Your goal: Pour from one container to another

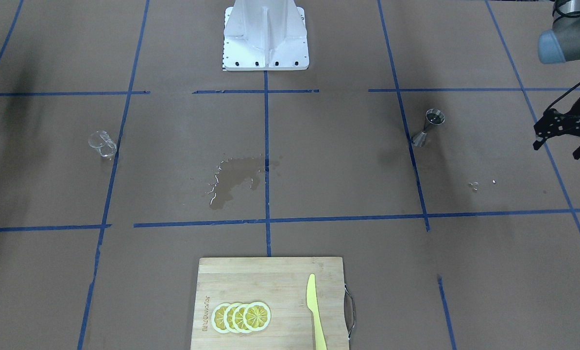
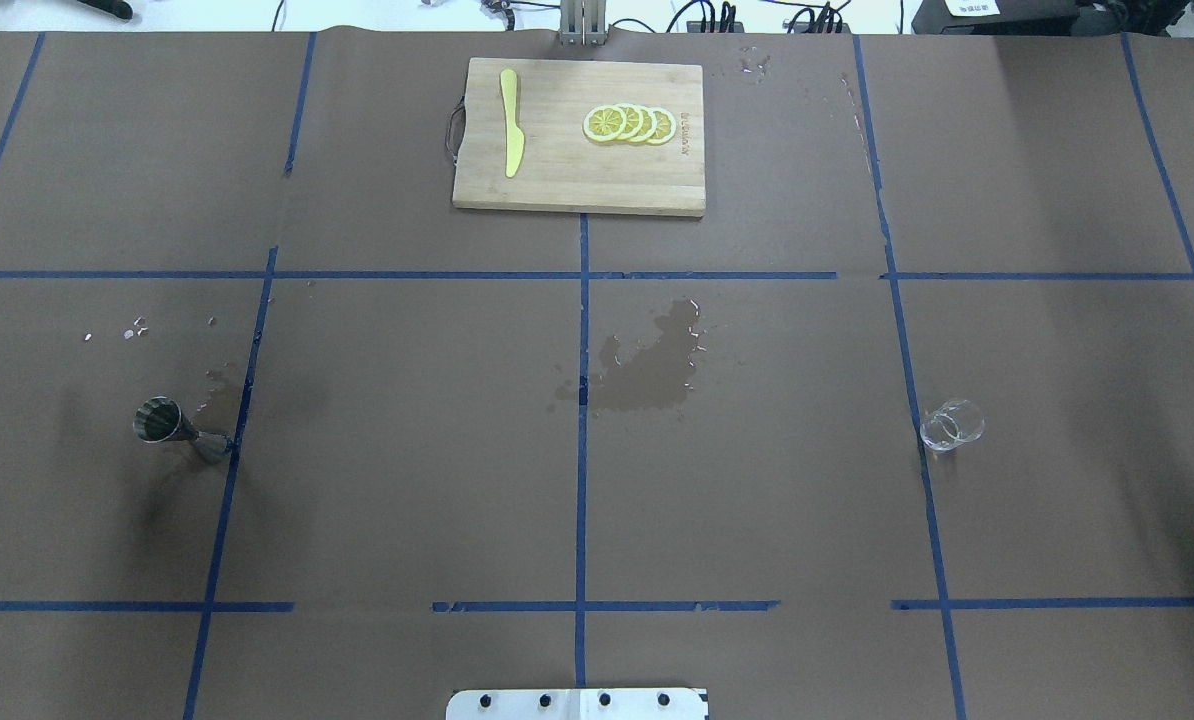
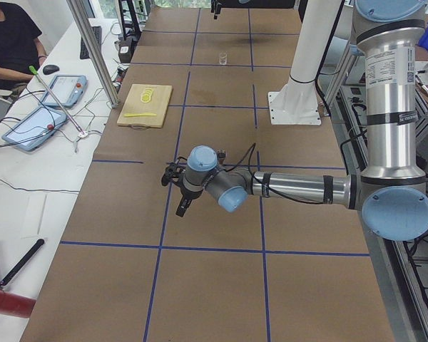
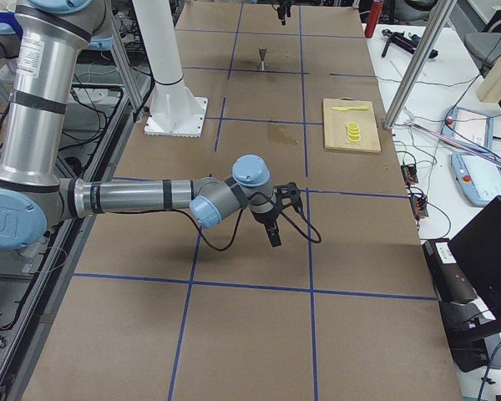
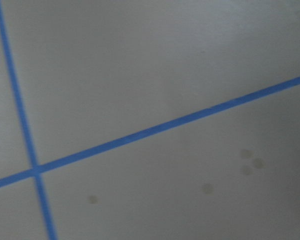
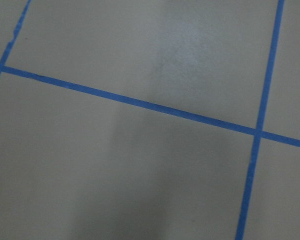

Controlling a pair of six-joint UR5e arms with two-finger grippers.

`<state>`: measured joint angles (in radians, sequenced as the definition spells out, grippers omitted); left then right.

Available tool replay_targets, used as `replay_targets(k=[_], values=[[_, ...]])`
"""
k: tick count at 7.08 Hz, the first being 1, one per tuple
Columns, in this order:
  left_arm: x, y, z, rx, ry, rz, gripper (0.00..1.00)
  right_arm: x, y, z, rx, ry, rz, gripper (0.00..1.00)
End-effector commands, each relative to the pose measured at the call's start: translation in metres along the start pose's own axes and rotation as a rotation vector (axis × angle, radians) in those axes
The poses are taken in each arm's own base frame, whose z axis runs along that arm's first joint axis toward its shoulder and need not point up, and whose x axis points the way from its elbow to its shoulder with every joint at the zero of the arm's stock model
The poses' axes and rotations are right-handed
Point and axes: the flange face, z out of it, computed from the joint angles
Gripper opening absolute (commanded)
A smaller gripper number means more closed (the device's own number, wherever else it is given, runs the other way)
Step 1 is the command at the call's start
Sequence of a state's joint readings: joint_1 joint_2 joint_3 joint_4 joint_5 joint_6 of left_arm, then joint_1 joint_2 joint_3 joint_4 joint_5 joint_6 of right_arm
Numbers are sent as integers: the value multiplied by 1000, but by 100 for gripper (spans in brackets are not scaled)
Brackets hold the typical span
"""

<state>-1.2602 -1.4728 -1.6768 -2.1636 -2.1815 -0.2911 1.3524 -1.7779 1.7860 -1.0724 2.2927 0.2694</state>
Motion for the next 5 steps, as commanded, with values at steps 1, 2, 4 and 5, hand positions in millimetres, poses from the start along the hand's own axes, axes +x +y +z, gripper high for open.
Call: replay_targets(k=[1, 2, 4, 5], values=[[-60, -35, -60, -63, -90, -20, 100, 64, -23, -20, -25, -42, 114, 100], [-69, -55, -86, -103, -109, -49, 100, 67, -24, -19, -52, -43, 147, 100], [-75, -44, -80, -158, -103, -73, 100, 58, -41, -16, -140, -83, 171, 100], [-74, -31, -70, -180, -58, -87, 100, 58, -41, -15, -177, -90, 112, 100]])
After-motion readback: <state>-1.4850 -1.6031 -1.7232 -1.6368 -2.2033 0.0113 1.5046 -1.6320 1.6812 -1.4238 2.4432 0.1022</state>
